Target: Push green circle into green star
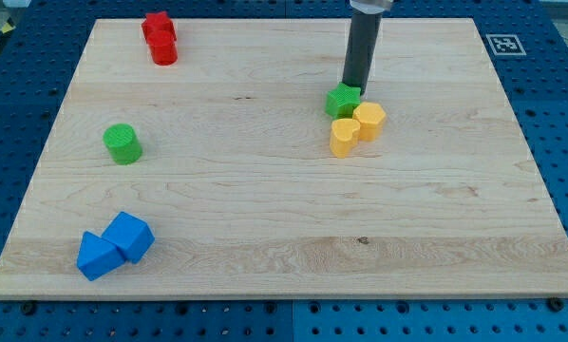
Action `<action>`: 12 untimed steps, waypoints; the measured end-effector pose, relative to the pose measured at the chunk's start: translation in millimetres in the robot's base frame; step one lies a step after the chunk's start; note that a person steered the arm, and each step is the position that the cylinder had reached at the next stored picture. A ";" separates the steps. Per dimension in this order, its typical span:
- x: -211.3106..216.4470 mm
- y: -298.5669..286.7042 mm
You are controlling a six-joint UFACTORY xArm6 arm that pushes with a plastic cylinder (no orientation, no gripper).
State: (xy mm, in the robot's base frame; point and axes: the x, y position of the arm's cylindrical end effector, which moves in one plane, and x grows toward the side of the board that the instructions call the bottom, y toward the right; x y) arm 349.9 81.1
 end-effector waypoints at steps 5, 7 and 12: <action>66.5 -175.8; 131.1 -178.7; 99.3 -323.8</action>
State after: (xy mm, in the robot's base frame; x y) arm 449.2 -242.7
